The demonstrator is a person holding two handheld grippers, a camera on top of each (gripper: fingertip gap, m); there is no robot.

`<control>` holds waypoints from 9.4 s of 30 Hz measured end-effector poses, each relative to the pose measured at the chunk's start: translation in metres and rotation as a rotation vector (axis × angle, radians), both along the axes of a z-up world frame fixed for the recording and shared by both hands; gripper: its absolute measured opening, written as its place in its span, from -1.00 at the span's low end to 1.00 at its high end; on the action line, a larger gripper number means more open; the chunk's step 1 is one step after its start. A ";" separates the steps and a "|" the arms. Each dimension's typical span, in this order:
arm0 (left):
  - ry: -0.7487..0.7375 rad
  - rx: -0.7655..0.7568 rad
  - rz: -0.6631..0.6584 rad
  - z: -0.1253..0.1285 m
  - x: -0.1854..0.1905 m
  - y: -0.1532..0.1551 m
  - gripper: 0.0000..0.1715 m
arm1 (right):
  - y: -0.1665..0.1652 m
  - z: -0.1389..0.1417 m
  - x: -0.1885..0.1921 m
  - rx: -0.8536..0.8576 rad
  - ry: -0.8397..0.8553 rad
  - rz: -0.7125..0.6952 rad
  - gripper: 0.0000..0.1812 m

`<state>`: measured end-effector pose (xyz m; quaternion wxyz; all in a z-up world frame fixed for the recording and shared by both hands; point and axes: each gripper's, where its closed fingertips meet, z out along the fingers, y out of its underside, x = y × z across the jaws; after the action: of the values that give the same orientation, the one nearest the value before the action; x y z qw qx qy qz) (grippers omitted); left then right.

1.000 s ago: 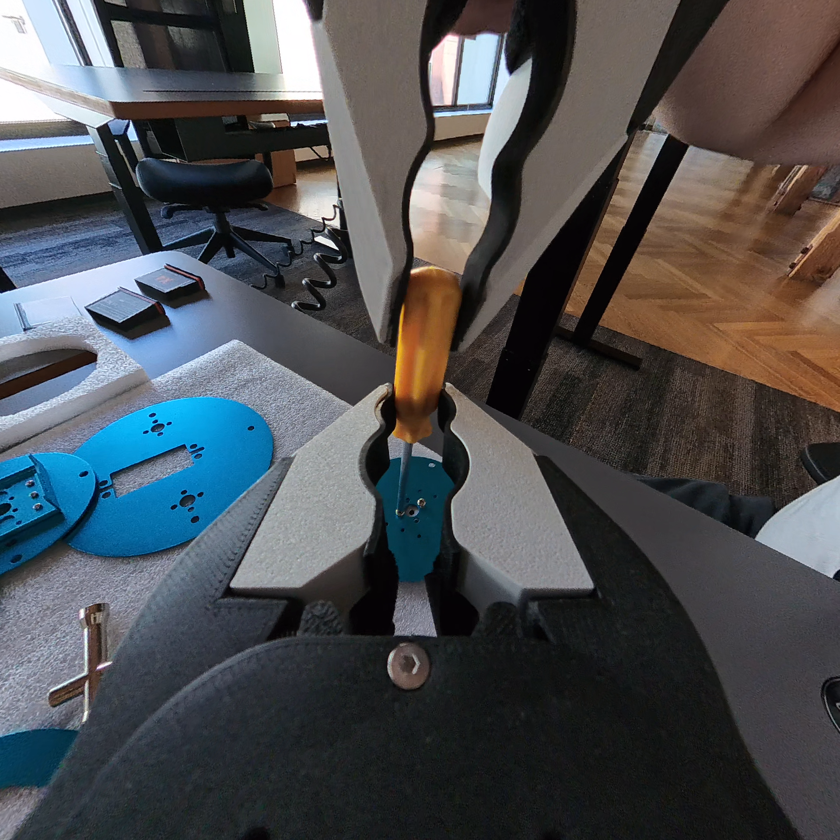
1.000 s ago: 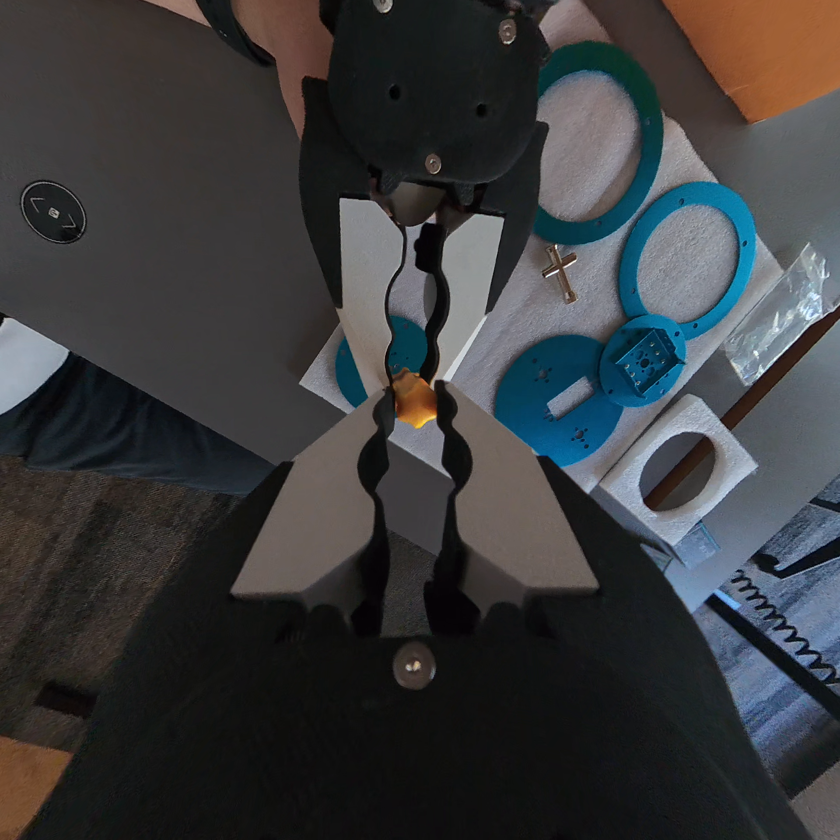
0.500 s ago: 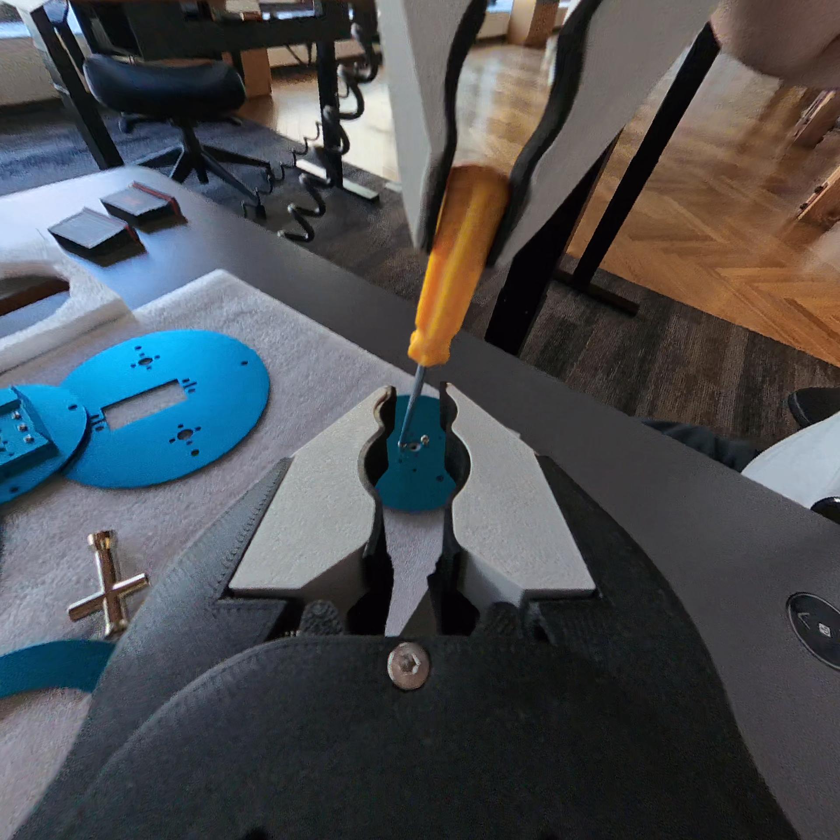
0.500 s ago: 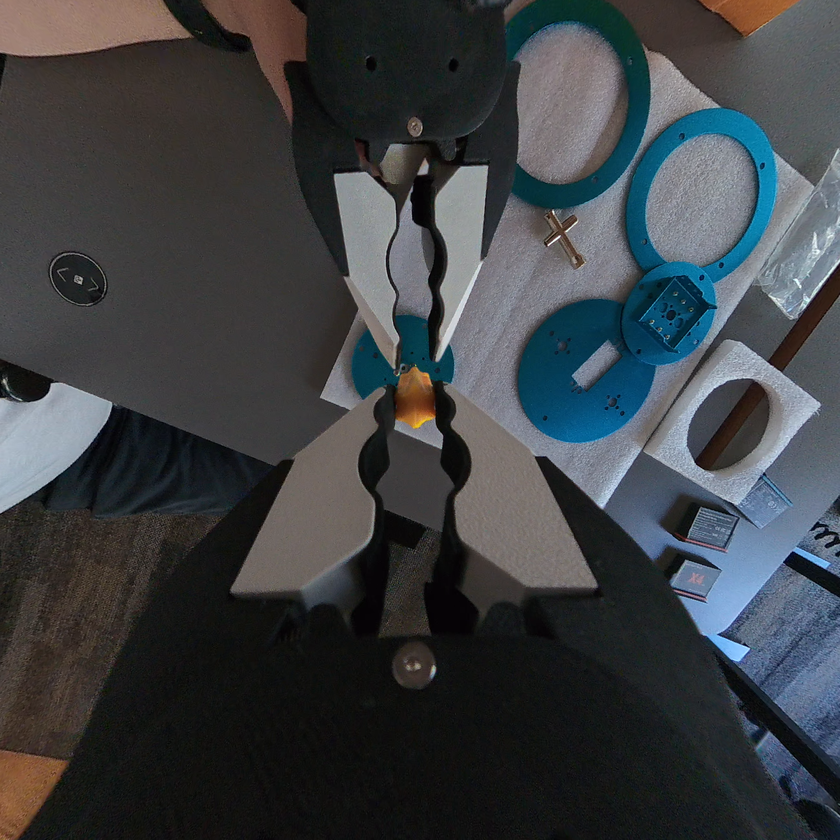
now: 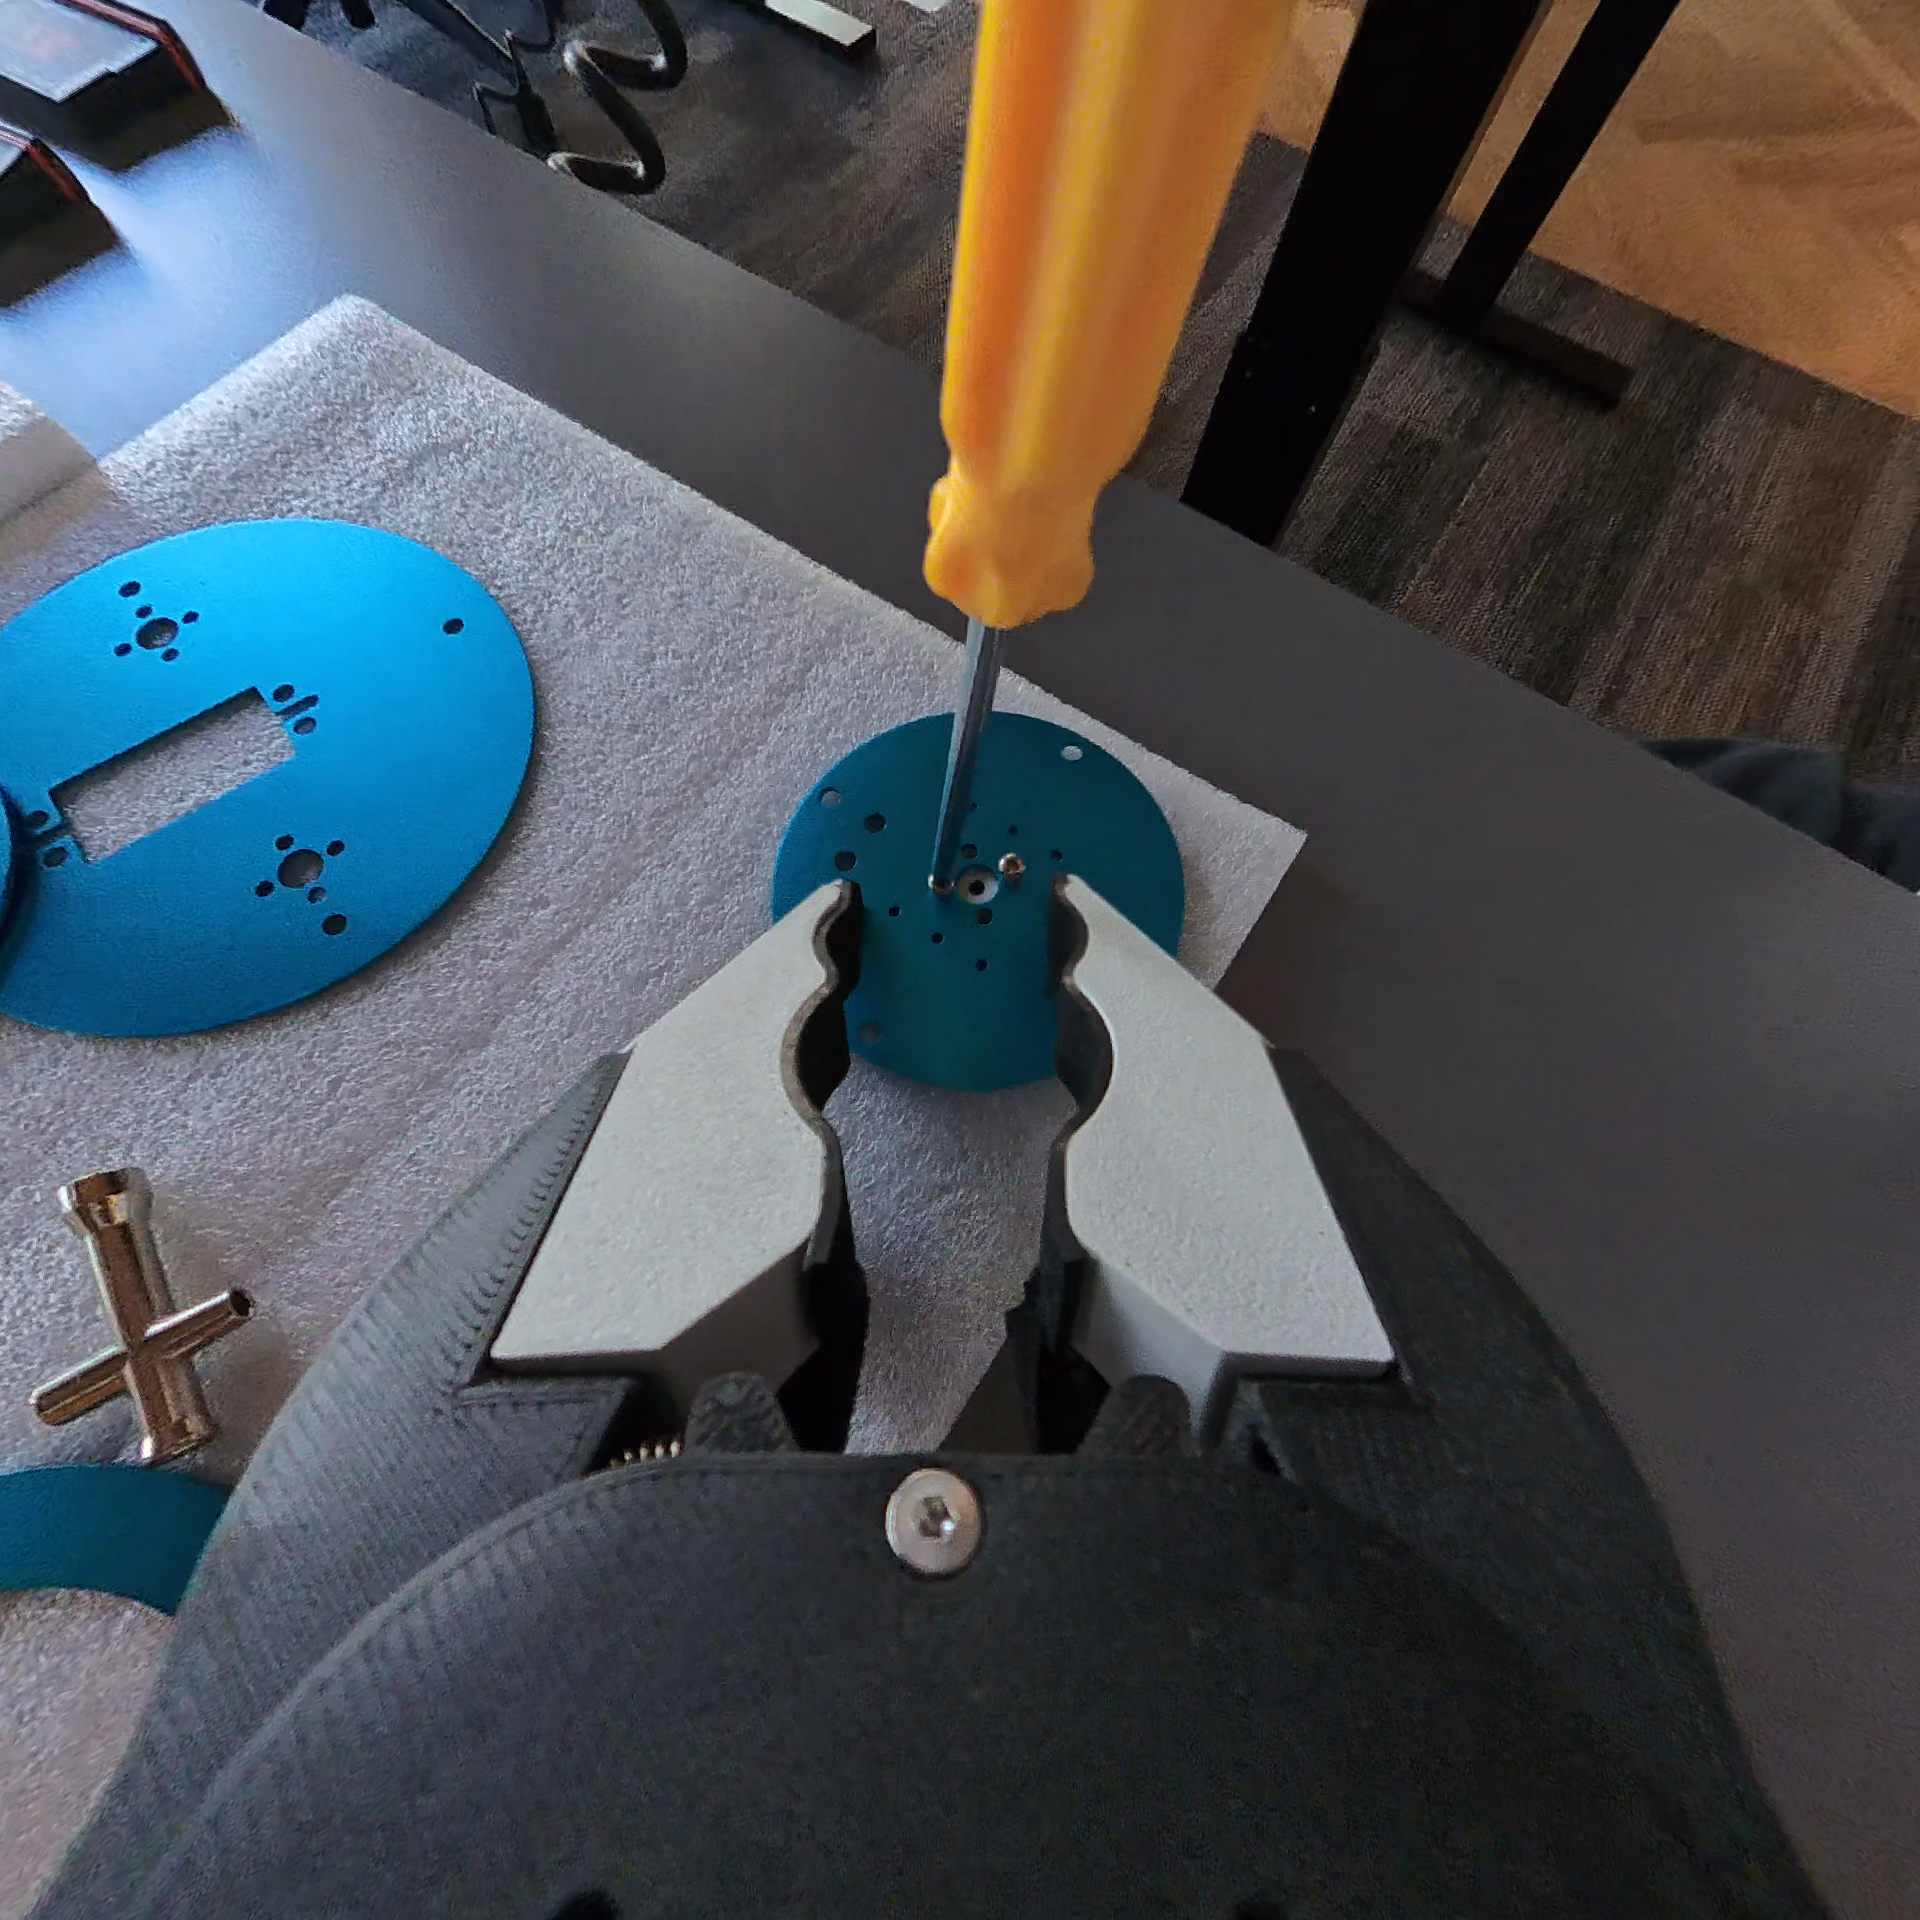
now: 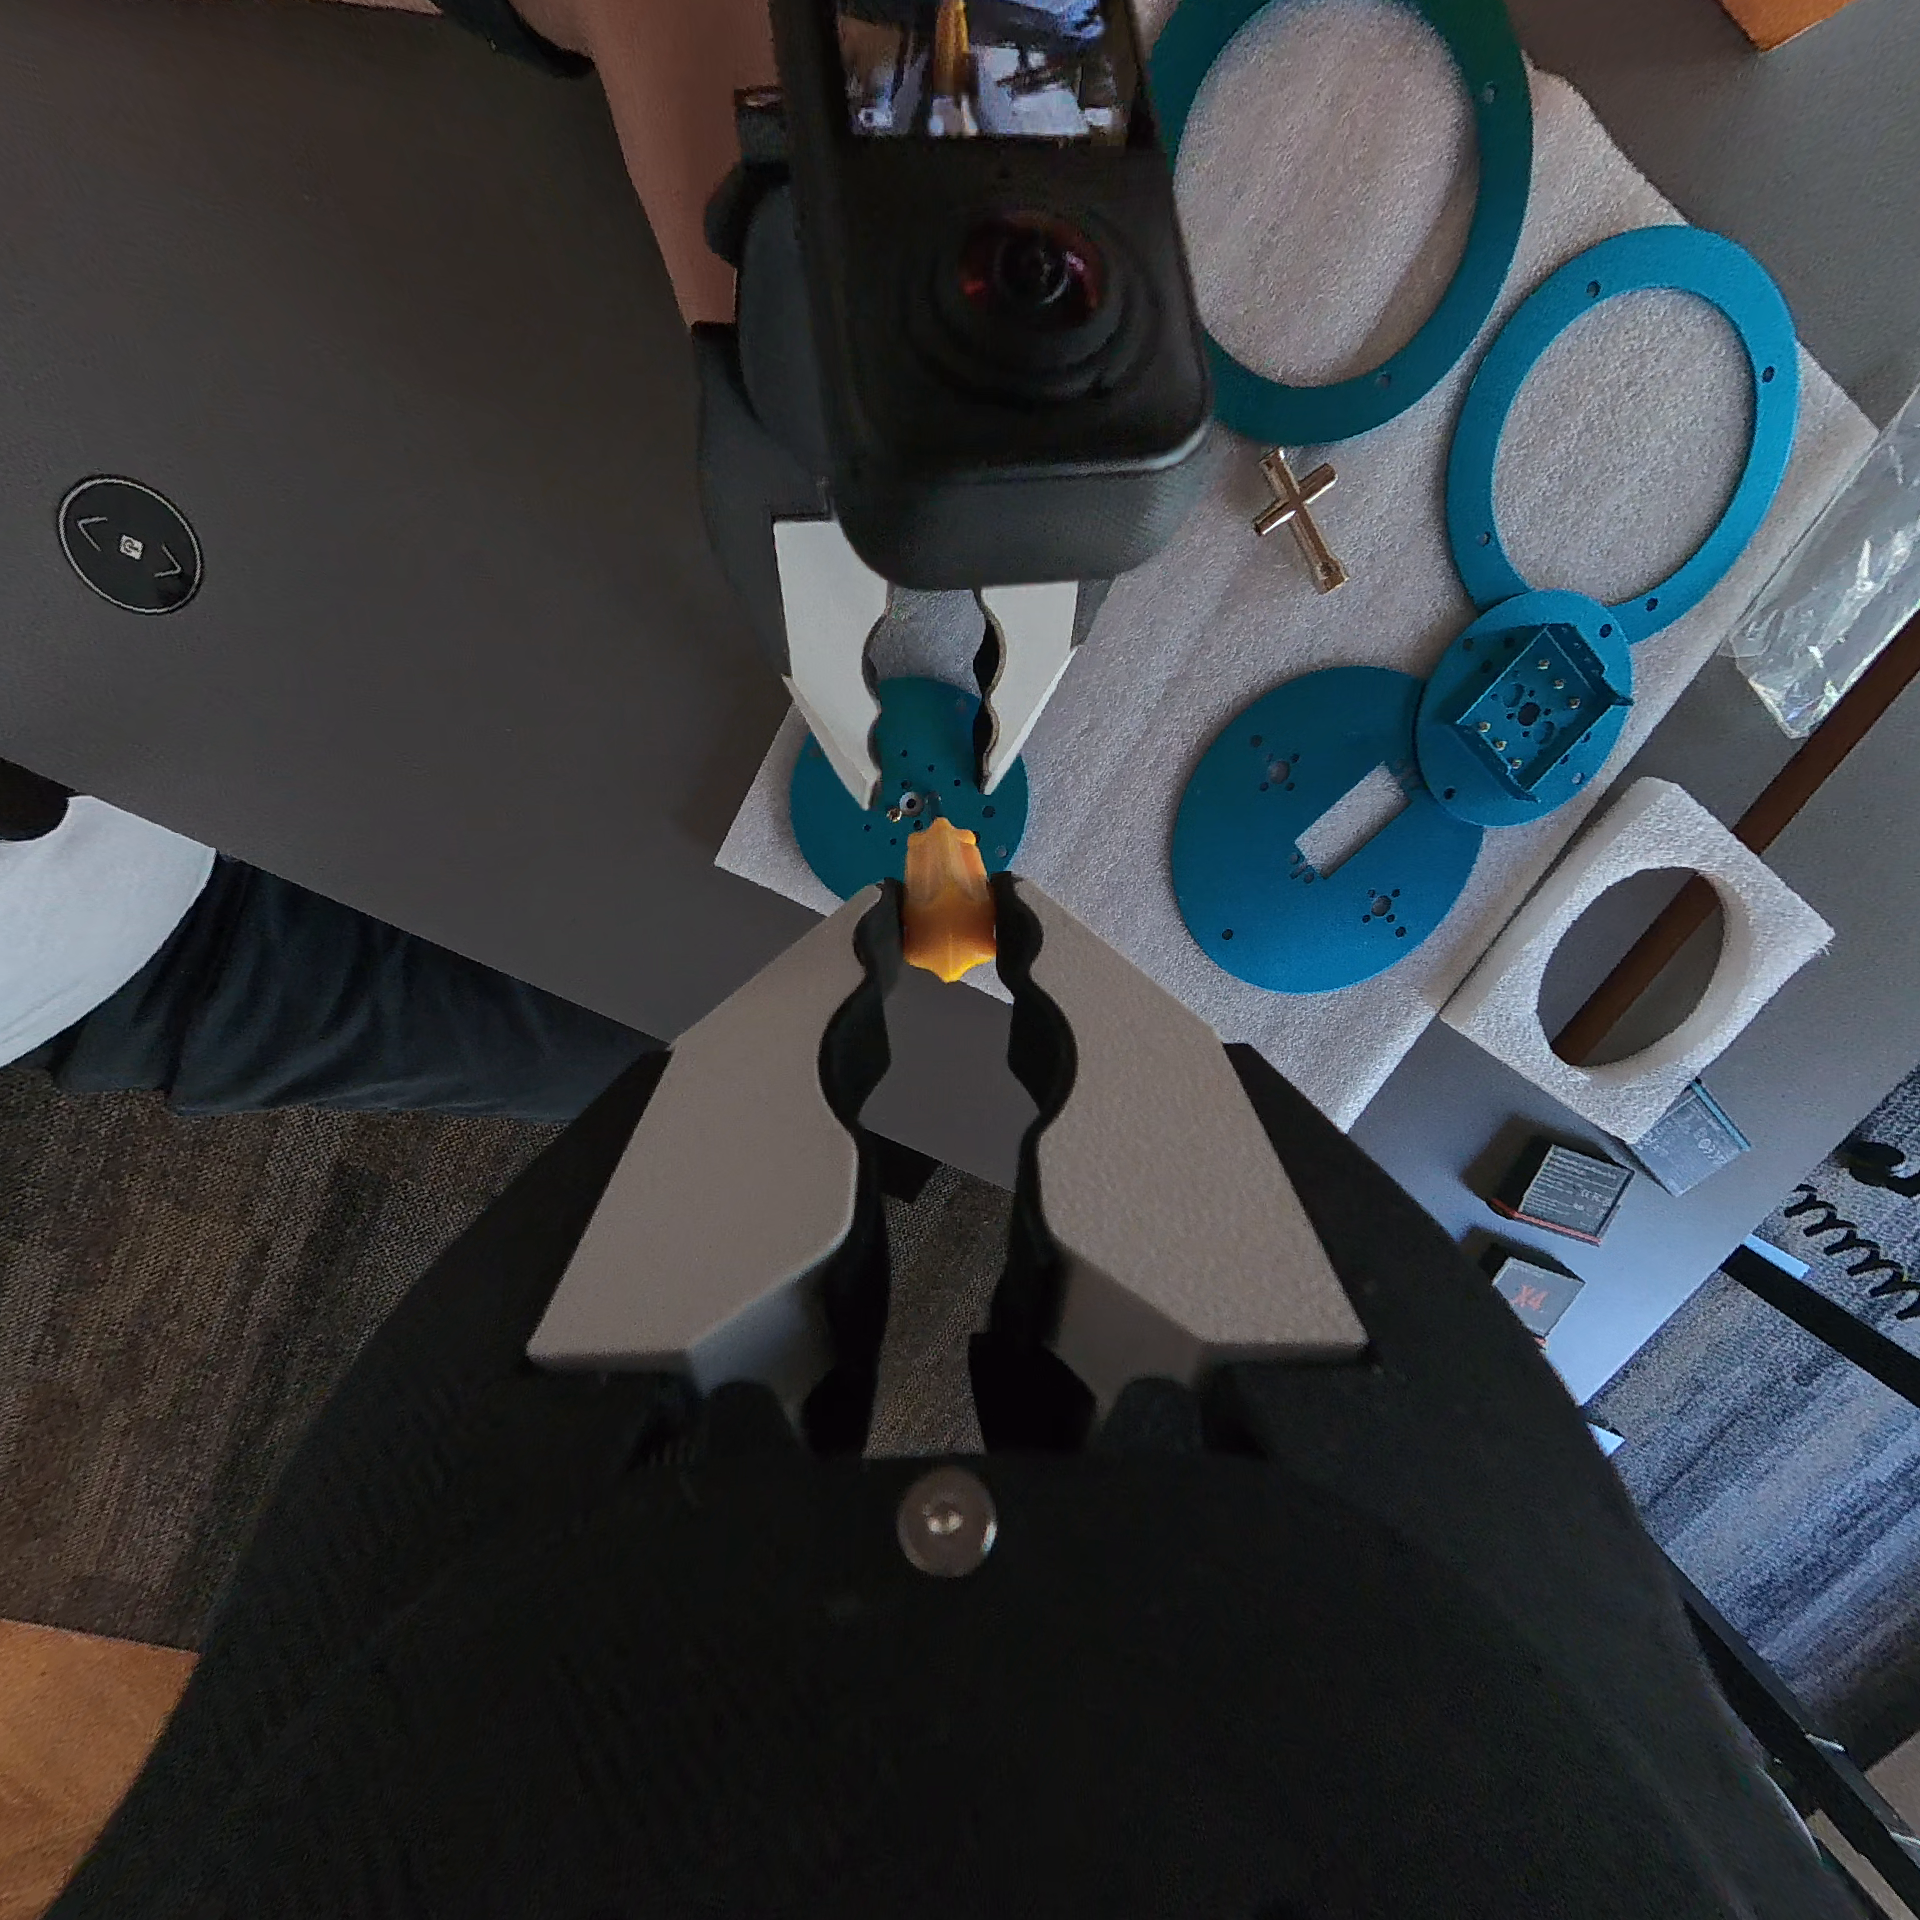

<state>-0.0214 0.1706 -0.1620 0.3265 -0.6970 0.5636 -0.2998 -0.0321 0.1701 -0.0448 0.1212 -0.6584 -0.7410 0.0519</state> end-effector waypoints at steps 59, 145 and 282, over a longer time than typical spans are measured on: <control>-0.213 0.111 0.020 0.037 0.014 0.005 -0.97 | 0.002 0.014 -0.012 -0.271 0.939 -0.120 -0.81; -0.203 0.079 0.011 0.037 0.012 0.006 -0.97 | 0.006 0.013 -0.012 -0.297 1.030 -0.024 -0.81; -0.030 0.035 -0.056 0.008 0.002 -0.007 -0.49 | 0.016 0.003 -0.007 0.143 0.973 -0.509 -0.80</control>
<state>-0.0194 0.1637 -0.1540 0.3385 -0.6704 0.5833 -0.3092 -0.0395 0.1857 -0.0418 0.5024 -0.7070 -0.4190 0.2688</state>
